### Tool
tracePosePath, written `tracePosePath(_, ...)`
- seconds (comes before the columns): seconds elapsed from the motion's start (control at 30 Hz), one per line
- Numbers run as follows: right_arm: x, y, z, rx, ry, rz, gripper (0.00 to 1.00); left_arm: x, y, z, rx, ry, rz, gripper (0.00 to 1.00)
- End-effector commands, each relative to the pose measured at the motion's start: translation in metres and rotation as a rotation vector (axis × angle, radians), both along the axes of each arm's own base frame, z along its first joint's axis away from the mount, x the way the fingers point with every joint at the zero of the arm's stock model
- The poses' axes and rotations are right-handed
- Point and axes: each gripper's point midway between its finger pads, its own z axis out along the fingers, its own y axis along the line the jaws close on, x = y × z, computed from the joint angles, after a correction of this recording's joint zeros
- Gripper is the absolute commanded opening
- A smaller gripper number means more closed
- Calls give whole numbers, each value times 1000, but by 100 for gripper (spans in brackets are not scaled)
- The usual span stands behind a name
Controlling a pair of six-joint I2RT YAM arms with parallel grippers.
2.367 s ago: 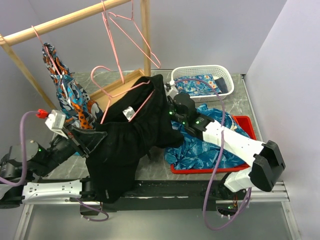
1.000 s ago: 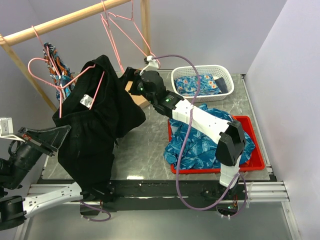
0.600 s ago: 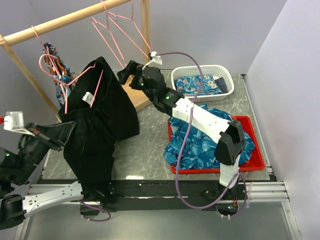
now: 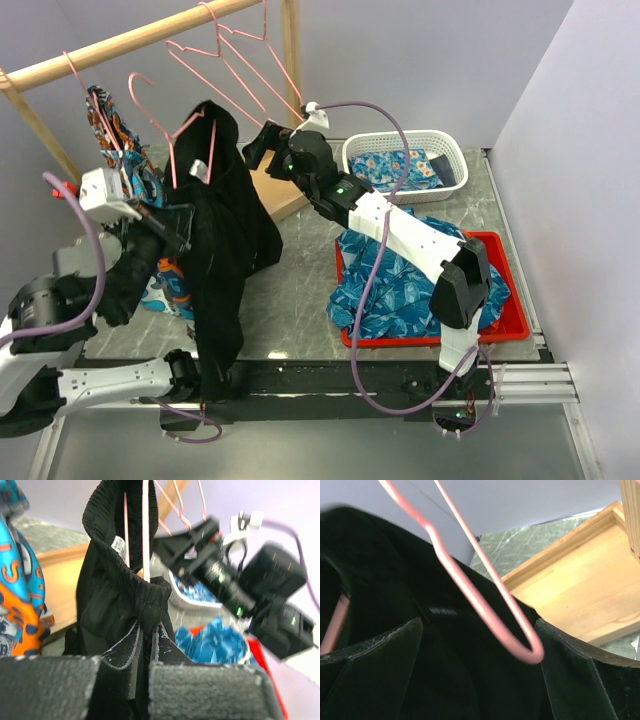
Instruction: Place the shorts on the hanger
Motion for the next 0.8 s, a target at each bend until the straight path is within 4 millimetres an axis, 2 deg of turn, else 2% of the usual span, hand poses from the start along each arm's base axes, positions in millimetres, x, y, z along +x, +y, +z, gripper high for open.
tracePosePath(0.0,-8,-6,36,36,-43,33,100,13,11,32,-88,-27,157,1)
tracePosePath(0.2,-18,-7,40,37,-34,74,100,28,5,35,-1,-15,274,1)
tracePosePath(0.4,-30,-12,42,37,-29,104,100,38,7,50,74,-54,378,1)
tracePosePath(0.53,-37,-16,41,36,-24,115,100,46,-3,52,186,-40,405,1)
tracePosePath(0.77,-48,-22,35,35,-6,133,100,68,-14,36,275,4,413,1)
